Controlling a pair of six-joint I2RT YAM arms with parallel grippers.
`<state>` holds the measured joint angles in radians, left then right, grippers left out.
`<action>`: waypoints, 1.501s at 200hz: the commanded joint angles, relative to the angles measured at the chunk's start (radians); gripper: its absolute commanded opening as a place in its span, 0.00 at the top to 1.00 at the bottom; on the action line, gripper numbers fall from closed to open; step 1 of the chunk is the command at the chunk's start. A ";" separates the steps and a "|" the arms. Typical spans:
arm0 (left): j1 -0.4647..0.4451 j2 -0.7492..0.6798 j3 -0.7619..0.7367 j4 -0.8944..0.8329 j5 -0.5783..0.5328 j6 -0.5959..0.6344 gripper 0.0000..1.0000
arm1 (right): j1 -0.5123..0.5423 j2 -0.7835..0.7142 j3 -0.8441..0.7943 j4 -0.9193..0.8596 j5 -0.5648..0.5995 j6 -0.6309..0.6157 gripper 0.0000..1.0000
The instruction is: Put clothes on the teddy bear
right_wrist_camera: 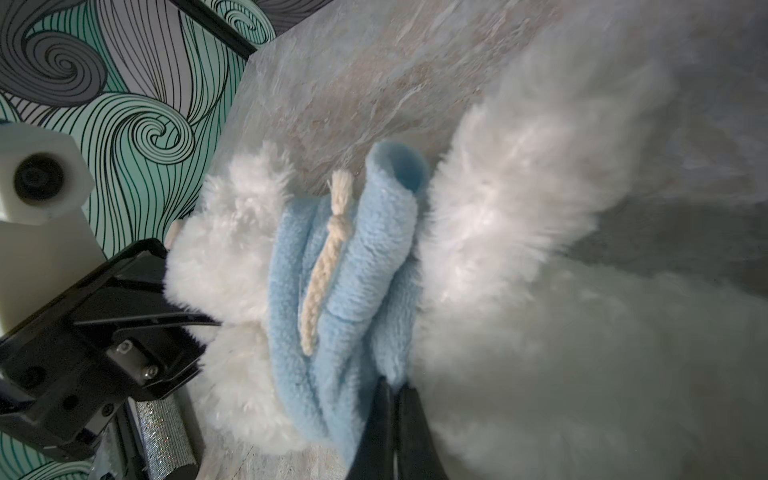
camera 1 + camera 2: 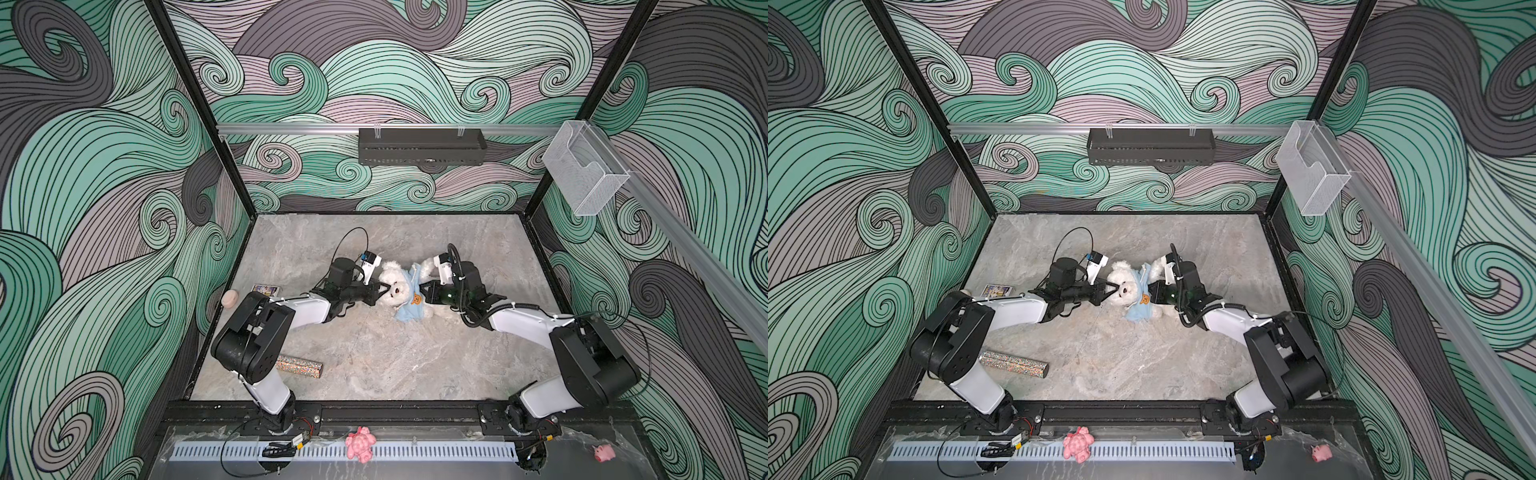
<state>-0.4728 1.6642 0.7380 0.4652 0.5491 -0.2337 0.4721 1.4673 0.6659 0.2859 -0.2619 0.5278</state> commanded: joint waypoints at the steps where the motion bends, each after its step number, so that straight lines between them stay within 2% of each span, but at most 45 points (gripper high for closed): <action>1: -0.033 -0.026 0.006 -0.090 -0.006 0.123 1.00 | -0.045 -0.097 -0.036 0.023 0.199 0.001 1.00; 49: -0.142 -0.044 0.043 -0.339 -0.141 0.395 1.00 | -0.120 -0.204 -0.071 0.006 0.296 0.002 1.00; 94: -0.235 -0.024 0.101 -0.498 -0.260 0.529 1.00 | -0.192 -0.225 -0.099 0.044 0.244 0.017 1.00; 147: -0.248 -0.071 0.078 -0.491 -0.281 0.531 1.00 | -0.394 -0.263 -0.148 -0.016 0.223 0.086 1.00; 184: -0.204 -0.162 0.003 -0.338 -0.214 0.435 1.00 | -0.487 -0.254 -0.173 -0.038 0.203 0.138 1.00; 199: -0.166 -0.192 -0.036 -0.251 -0.166 0.377 1.00 | -0.487 -0.255 -0.186 0.008 0.165 0.134 1.00; 219: -0.159 -0.189 -0.028 -0.234 -0.142 0.389 1.00 | -0.435 -0.233 -0.214 0.237 -0.037 0.088 1.00; 230: -0.161 -0.160 0.000 -0.258 -0.123 0.410 1.00 | -0.375 -0.202 -0.171 0.254 -0.178 0.036 1.00; 242: -0.164 -0.127 0.022 -0.264 -0.123 0.419 1.00 | -0.295 -0.184 -0.131 0.242 -0.260 -0.009 1.00; 268: -0.183 -0.091 0.045 -0.256 -0.132 0.431 1.00 | -0.185 -0.180 -0.119 0.275 -0.310 -0.034 0.99; 300: -0.206 -0.077 0.059 -0.288 -0.148 0.471 1.00 | -0.168 -0.164 -0.094 0.218 -0.247 -0.014 0.95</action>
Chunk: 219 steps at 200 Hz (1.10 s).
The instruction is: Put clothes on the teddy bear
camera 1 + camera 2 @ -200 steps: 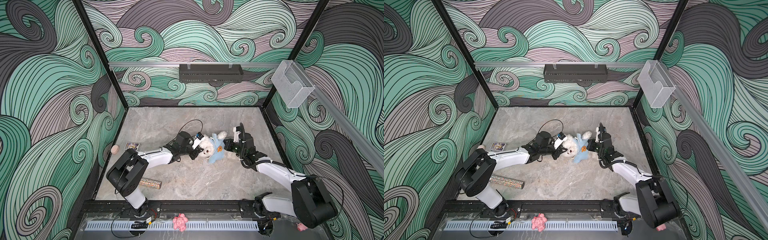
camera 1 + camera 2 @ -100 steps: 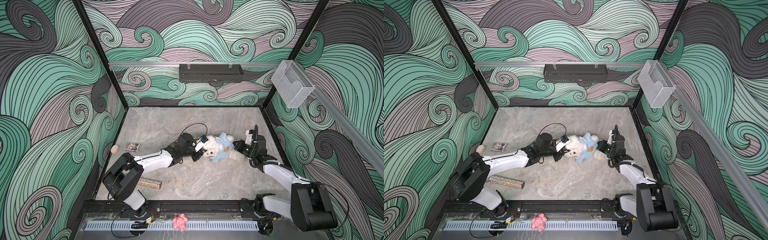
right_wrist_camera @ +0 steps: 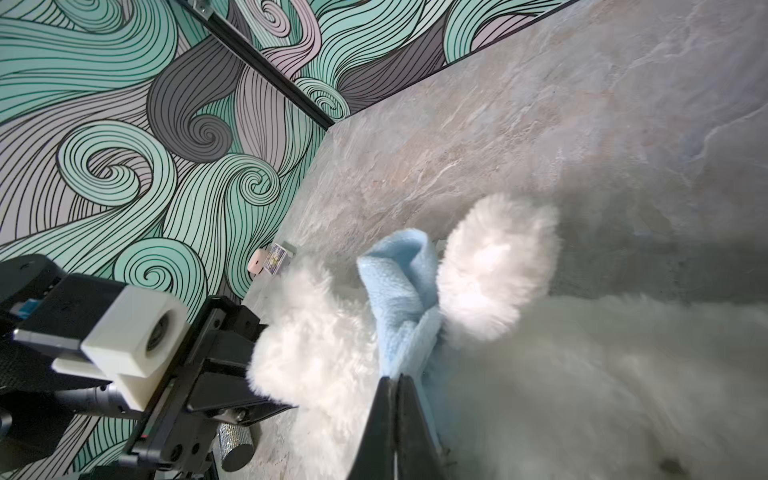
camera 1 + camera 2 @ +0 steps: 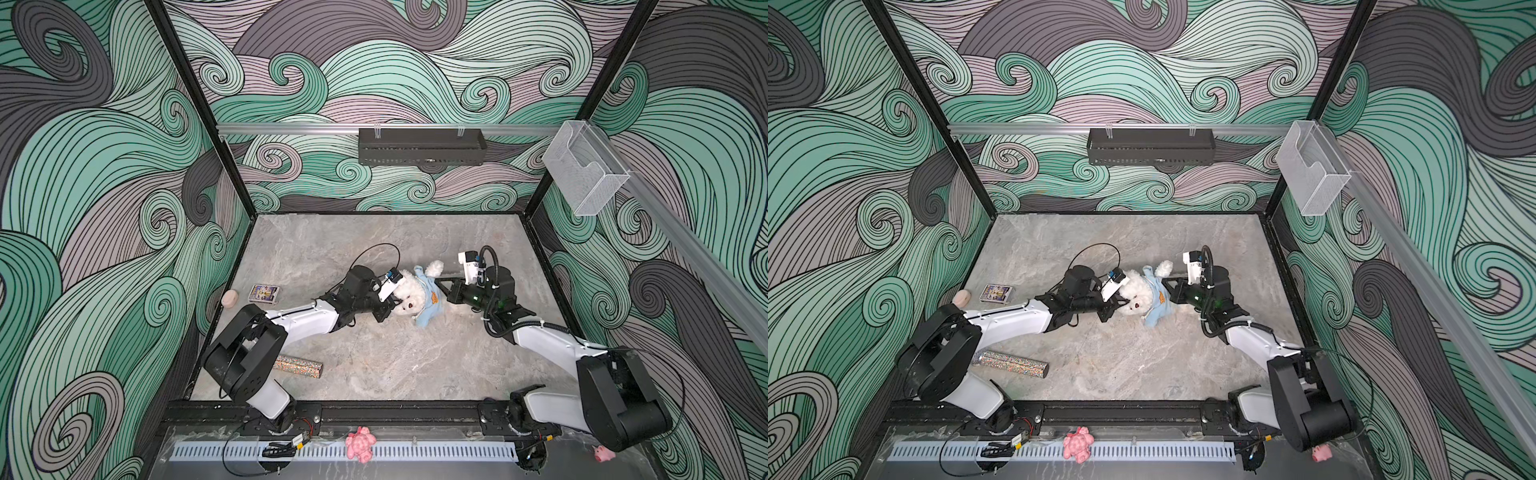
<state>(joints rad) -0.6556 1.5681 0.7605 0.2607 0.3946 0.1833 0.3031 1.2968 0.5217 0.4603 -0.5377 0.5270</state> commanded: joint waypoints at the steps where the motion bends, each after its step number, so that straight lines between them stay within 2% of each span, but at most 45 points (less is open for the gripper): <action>1: -0.024 0.019 0.035 -0.084 0.005 0.054 1.00 | 0.000 0.006 0.052 0.037 0.033 -0.015 0.95; 31: -0.033 0.002 0.024 -0.083 -0.006 0.065 1.00 | -0.005 0.022 0.090 -0.117 0.136 -0.049 0.80; 52: -0.038 -0.005 0.019 -0.081 -0.013 0.079 1.00 | -0.021 0.051 0.134 -0.220 0.126 -0.052 0.72; 70: -0.039 -0.003 0.023 -0.086 -0.017 0.085 1.00 | -0.030 0.074 0.160 -0.280 0.119 -0.054 0.69; 86: -0.039 -0.002 0.026 -0.089 -0.019 0.087 1.00 | -0.030 0.071 0.168 -0.322 0.131 -0.076 0.69; 99: -0.040 -0.002 0.027 -0.089 -0.022 0.085 1.00 | -0.028 0.056 0.166 -0.345 0.119 -0.107 0.77; 110: -0.041 -0.001 0.027 -0.094 -0.025 0.087 1.00 | -0.025 0.031 0.145 -0.332 0.095 -0.125 0.79; 173: -0.042 -0.003 0.028 -0.106 -0.038 0.087 1.00 | 0.032 -0.122 0.070 -0.373 0.149 -0.239 0.75; 219: -0.045 -0.003 0.035 -0.109 -0.037 0.088 1.00 | 0.047 -0.044 0.106 -0.396 0.160 -0.275 0.81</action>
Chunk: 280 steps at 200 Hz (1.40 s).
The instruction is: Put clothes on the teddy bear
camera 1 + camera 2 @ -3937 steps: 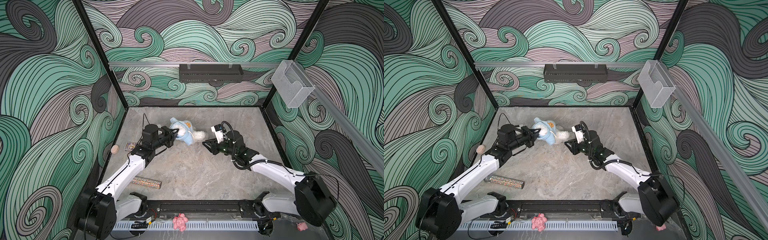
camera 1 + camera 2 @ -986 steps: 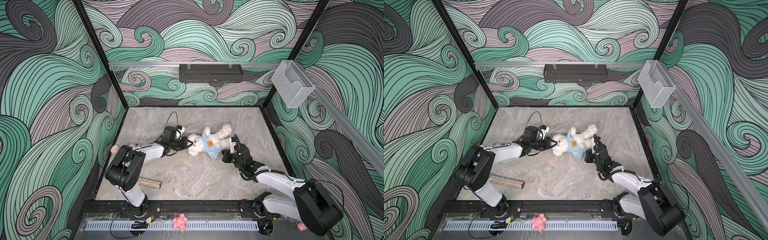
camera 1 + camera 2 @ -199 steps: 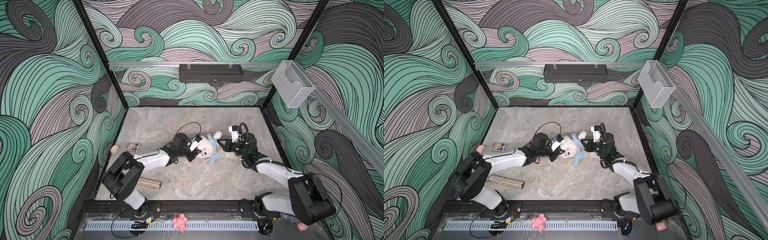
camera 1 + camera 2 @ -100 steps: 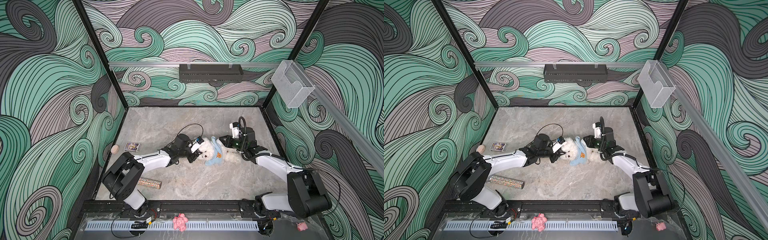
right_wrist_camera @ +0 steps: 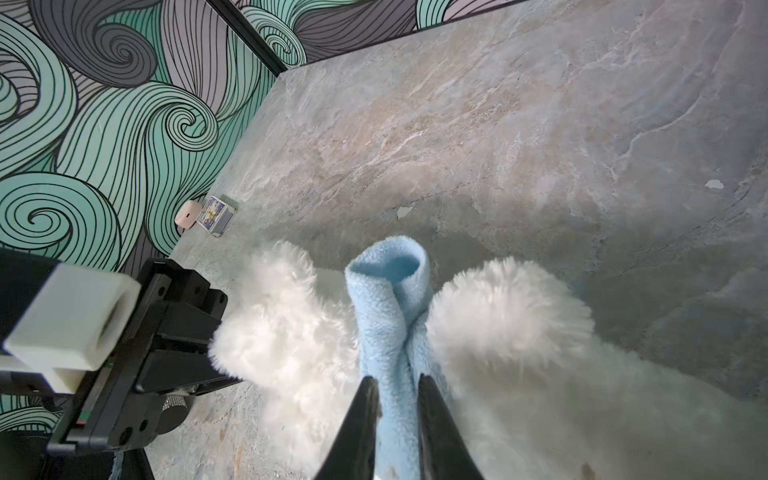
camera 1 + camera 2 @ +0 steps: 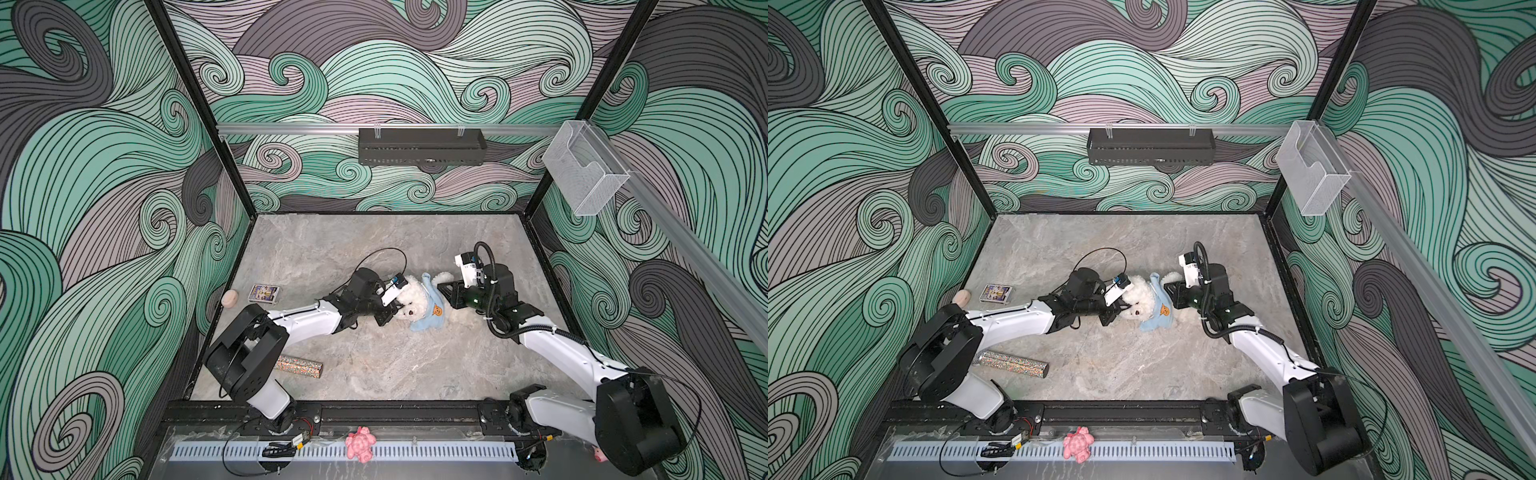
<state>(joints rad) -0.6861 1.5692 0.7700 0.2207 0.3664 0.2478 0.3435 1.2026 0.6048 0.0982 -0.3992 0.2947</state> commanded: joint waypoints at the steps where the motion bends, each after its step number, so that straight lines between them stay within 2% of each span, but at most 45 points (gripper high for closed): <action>1: -0.015 -0.004 0.026 -0.069 -0.008 0.024 1.00 | 0.006 0.054 0.024 -0.034 0.021 -0.044 0.81; 99: -0.017 -0.003 0.035 -0.091 -0.010 0.036 1.00 | 0.049 0.203 0.104 0.020 0.017 -0.042 0.79; 116: -0.017 -0.003 0.034 -0.089 -0.011 0.035 1.00 | 0.061 0.219 0.116 0.016 0.036 -0.043 0.81; 134: -0.020 -0.003 0.035 -0.089 -0.012 0.032 1.00 | 0.074 0.230 0.123 0.013 0.080 -0.044 0.88; 155: -0.023 -0.004 0.036 -0.088 -0.024 0.024 1.00 | 0.089 0.219 0.137 -0.013 0.193 -0.042 1.00; 200: -0.036 -0.030 0.012 -0.106 -0.075 0.007 1.00 | 0.092 0.106 0.124 -0.026 0.616 -0.042 1.00; 221: -0.050 -0.034 -0.005 -0.135 -0.107 0.035 1.00 | 0.078 0.089 0.127 -0.022 0.712 -0.051 1.00; 257: -0.063 -0.058 -0.043 -0.102 -0.124 0.022 1.00 | -0.009 0.118 0.147 -0.039 0.672 -0.012 1.00; 280: -0.062 -0.081 -0.074 -0.062 -0.144 -0.002 1.00 | -0.080 0.133 0.150 -0.040 0.591 0.024 1.00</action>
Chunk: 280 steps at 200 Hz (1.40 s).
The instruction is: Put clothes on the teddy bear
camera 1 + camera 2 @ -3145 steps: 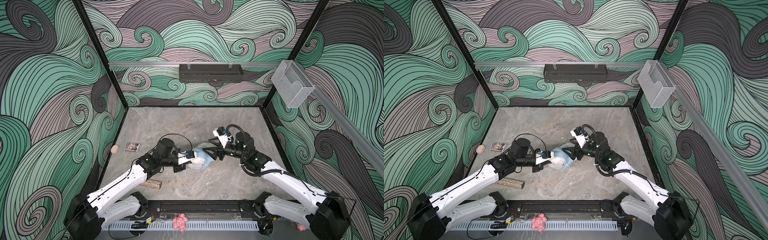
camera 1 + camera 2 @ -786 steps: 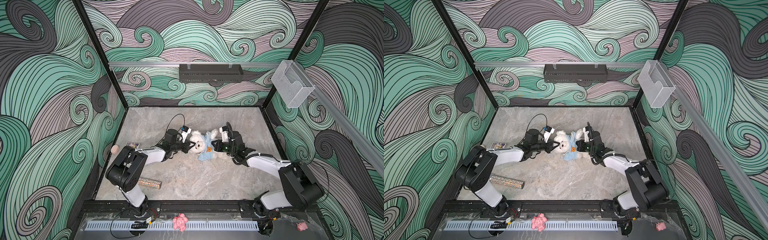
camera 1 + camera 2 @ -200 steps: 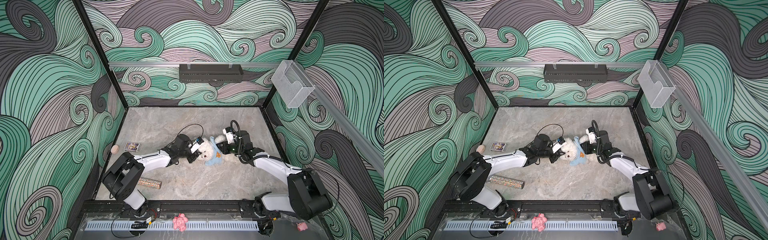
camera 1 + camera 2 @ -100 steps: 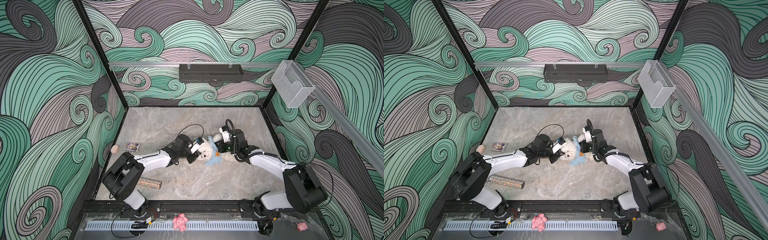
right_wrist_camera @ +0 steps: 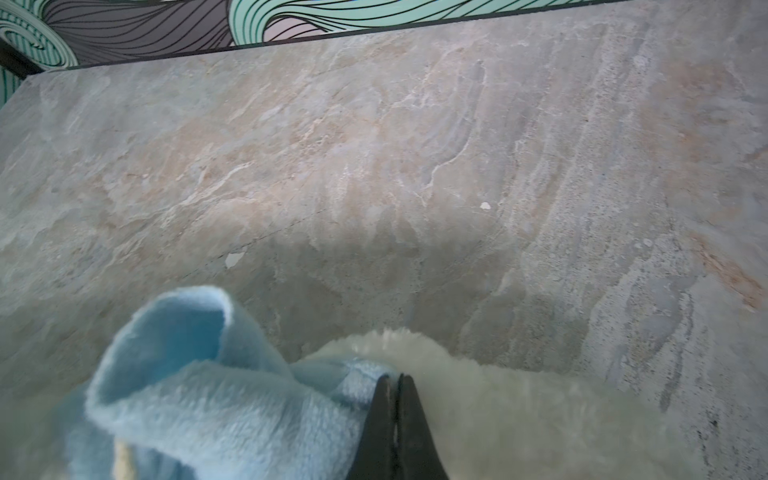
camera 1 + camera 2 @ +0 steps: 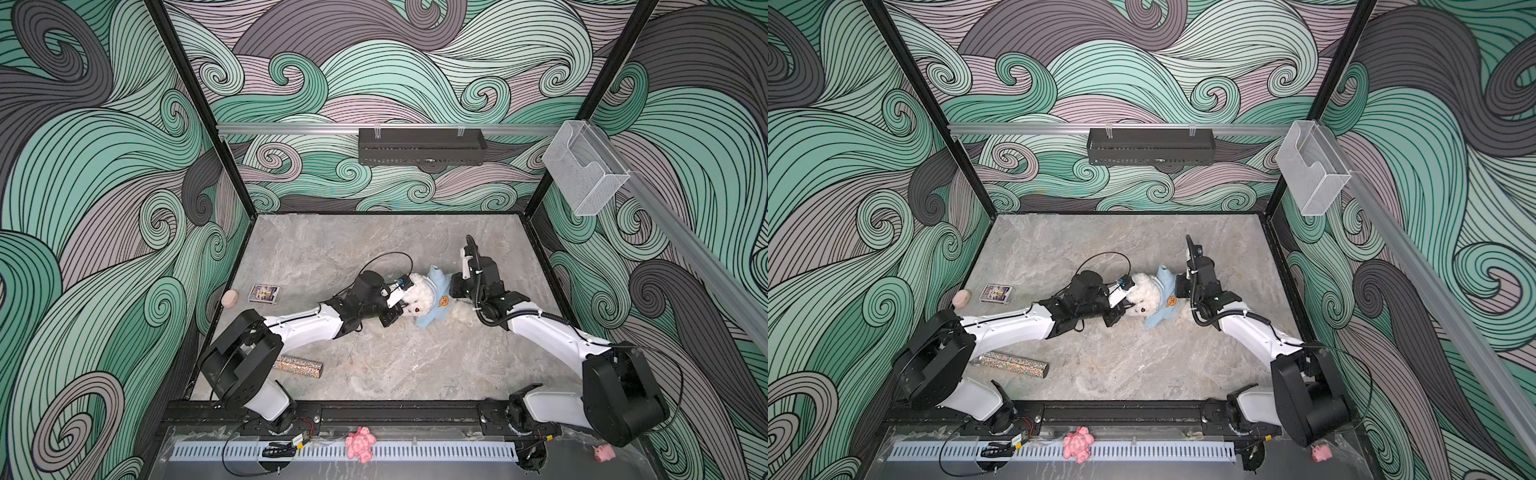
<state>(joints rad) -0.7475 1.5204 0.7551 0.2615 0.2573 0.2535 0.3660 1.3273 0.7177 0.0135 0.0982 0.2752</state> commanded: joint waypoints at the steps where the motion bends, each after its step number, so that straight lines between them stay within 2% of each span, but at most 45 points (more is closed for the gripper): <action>1: -0.001 -0.033 -0.060 -0.102 -0.037 -0.009 1.00 | -0.105 0.009 0.037 0.045 0.089 0.044 1.00; 45: 0.009 -0.074 -0.121 0.016 -0.118 -0.125 1.00 | -0.217 0.029 -0.004 0.060 -0.061 0.117 1.00; 85: 0.035 -0.126 -0.179 0.088 -0.127 -0.197 1.00 | -0.332 0.036 -0.051 0.086 -0.169 0.166 1.00; 134: 0.065 -0.134 -0.185 0.116 -0.111 -0.324 1.00 | -0.341 0.076 -0.075 0.140 -0.263 0.192 1.00; 147: 0.066 -0.125 -0.173 0.121 -0.095 -0.383 1.00 | -0.340 0.063 -0.106 0.217 -0.325 0.197 1.00; 167: 0.065 -0.106 -0.114 0.084 -0.007 -0.483 1.00 | -0.319 0.061 -0.125 0.352 -0.506 0.188 1.00; 178: 0.066 -0.062 -0.070 0.041 0.023 -0.544 1.00 | -0.296 0.076 -0.082 0.324 -0.593 0.161 0.88; 186: 0.066 -0.049 -0.037 0.001 0.028 -0.596 1.00 | -0.277 0.073 -0.058 0.277 -0.616 0.141 0.81; 211: 0.113 -0.009 0.076 -0.187 0.097 -0.786 1.00 | -0.227 -0.044 -0.093 0.218 -0.516 0.078 0.67; 228: 0.195 0.030 0.126 -0.287 0.231 -0.960 1.00 | -0.172 -0.145 -0.133 0.191 -0.437 0.021 0.61; 242: 0.262 0.059 0.117 -0.252 0.377 -1.094 1.00 | -0.114 -0.205 -0.162 0.176 -0.407 -0.017 0.60; 259: 0.331 0.079 0.085 -0.168 0.495 -1.243 1.00 | -0.058 -0.248 -0.215 0.202 -0.400 -0.030 0.60; 280: 0.383 0.091 0.091 -0.141 0.590 -1.332 1.00 | -0.005 -0.272 -0.289 0.278 -0.415 -0.029 0.60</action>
<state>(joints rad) -0.4099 1.5959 0.8371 0.0994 0.6353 -0.8593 0.3195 1.0645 0.5072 0.2493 -0.3439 0.2874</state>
